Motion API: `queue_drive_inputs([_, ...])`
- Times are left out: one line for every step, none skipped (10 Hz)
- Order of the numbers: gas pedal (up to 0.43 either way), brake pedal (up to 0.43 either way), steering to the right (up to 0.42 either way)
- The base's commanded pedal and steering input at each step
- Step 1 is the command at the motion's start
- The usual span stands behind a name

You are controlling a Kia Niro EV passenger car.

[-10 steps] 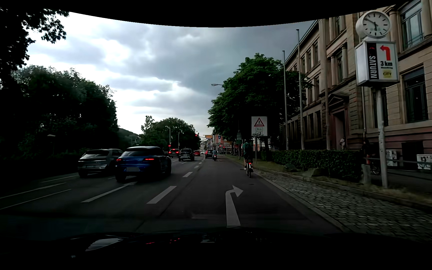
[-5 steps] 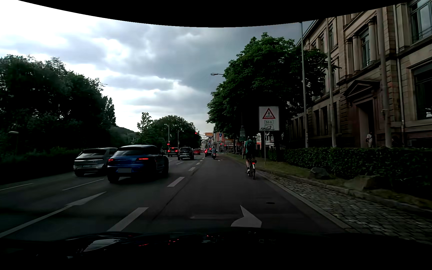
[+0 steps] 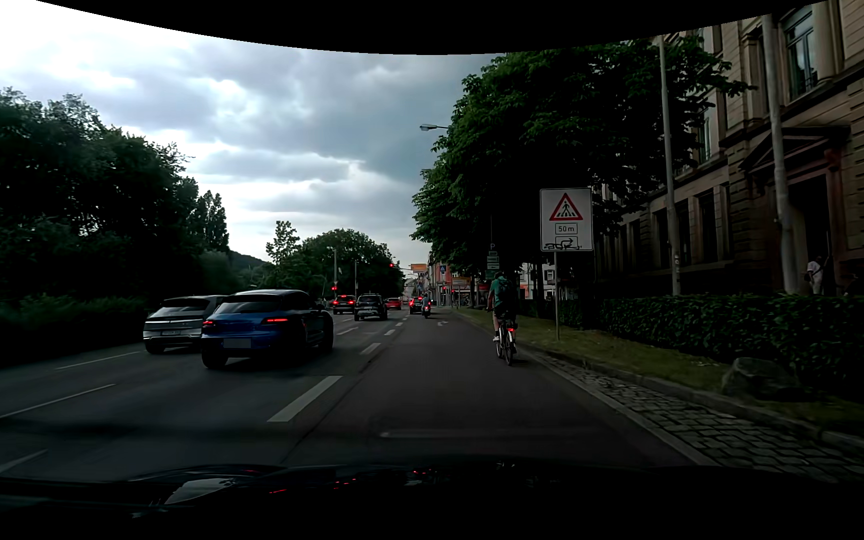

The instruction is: Follow the waypoints while adhering to traffic rules and regulations

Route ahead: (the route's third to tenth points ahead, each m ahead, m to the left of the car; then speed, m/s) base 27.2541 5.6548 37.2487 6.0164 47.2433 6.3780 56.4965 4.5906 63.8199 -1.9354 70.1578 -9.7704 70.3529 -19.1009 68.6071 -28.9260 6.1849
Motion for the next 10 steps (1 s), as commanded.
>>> queue_drive_inputs([0.0,0.14,-0.009])
queue_drive_inputs([0.0,0.14,-0.009])
queue_drive_inputs([0.0,0.134,-0.009])
queue_drive_inputs([0.0,0.128,-0.009])
queue_drive_inputs([0.0,0.122,-0.009])
queue_drive_inputs([0.0,0.122,-0.009])
queue_drive_inputs([0.0,0.11,-0.009])
queue_drive_inputs([0.0,0.098,-0.009])
queue_drive_inputs([0.0,0.079,-0.009])
queue_drive_inputs([0.0,0.061,-0.01])
